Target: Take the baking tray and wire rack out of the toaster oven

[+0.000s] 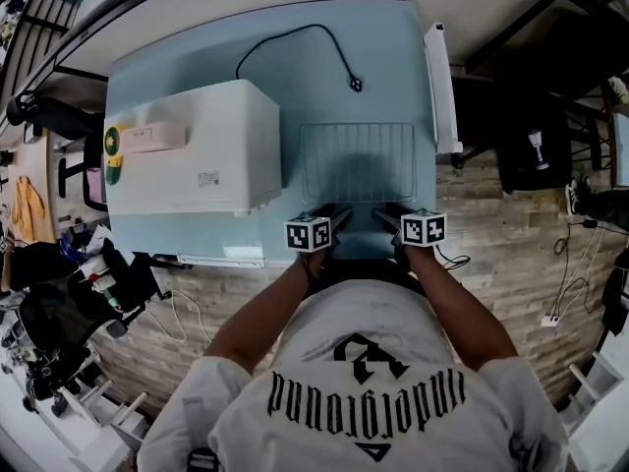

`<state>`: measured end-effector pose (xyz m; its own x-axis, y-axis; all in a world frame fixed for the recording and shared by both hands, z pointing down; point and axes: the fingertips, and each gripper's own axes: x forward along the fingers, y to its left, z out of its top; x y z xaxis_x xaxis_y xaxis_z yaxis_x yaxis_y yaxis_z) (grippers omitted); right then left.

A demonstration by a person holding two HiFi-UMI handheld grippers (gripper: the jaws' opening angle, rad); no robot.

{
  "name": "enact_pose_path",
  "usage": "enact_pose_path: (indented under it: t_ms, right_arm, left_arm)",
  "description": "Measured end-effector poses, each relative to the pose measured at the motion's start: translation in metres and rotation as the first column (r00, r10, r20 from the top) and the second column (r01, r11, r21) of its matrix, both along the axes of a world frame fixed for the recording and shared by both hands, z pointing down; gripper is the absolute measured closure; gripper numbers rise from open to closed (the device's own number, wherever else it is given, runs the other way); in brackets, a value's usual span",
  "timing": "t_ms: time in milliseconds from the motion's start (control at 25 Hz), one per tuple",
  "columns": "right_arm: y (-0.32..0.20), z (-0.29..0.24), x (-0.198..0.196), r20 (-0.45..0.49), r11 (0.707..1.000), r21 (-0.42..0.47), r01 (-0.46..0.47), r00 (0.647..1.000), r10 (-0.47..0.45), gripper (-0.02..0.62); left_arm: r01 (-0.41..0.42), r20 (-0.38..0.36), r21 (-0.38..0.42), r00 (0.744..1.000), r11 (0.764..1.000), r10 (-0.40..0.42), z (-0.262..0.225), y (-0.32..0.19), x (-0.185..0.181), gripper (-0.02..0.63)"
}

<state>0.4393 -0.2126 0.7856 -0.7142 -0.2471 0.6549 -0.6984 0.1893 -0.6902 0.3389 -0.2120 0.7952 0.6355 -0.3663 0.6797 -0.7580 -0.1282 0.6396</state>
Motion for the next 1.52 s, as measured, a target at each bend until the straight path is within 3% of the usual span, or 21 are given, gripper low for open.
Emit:
enact_pose_path:
  t_ms: [440, 760, 920, 1160, 1520]
  right_arm:
    - [0.011, -0.009, 0.005, -0.006, 0.999, 0.044, 0.028, 1.0, -0.028, 0.374]
    - [0.01, -0.046, 0.013, -0.019, 0.979, 0.198, 0.057, 0.998, -0.054, 0.395]
    - [0.012, -0.072, 0.016, -0.029, 0.953, 0.292, 0.079, 0.997, -0.074, 0.405]
    - [0.003, -0.127, 0.023, -0.015, 0.885, 0.461, 0.057, 0.998, -0.056, 0.428]
    - [-0.011, -0.232, 0.036, -0.021, 0.685, 0.727, 0.048, 0.999, -0.048, 0.469]
  left_arm:
    - [0.008, 0.018, 0.042, 1.0, 0.999, -0.009, -0.01, 0.01, 0.006, 0.363]
    - [-0.022, 0.045, 0.139, 0.999, 0.99, 0.016, -0.036, 0.015, 0.019, 0.364]
    - [-0.068, 0.083, 0.238, 0.995, 0.969, 0.049, -0.061, 0.013, 0.031, 0.369]
    - [-0.105, 0.124, 0.424, 0.991, 0.899, 0.057, -0.113, -0.001, 0.046, 0.382]
    - [-0.089, 0.116, 0.631, 0.993, 0.77, 0.019, -0.199, -0.02, 0.056, 0.416]
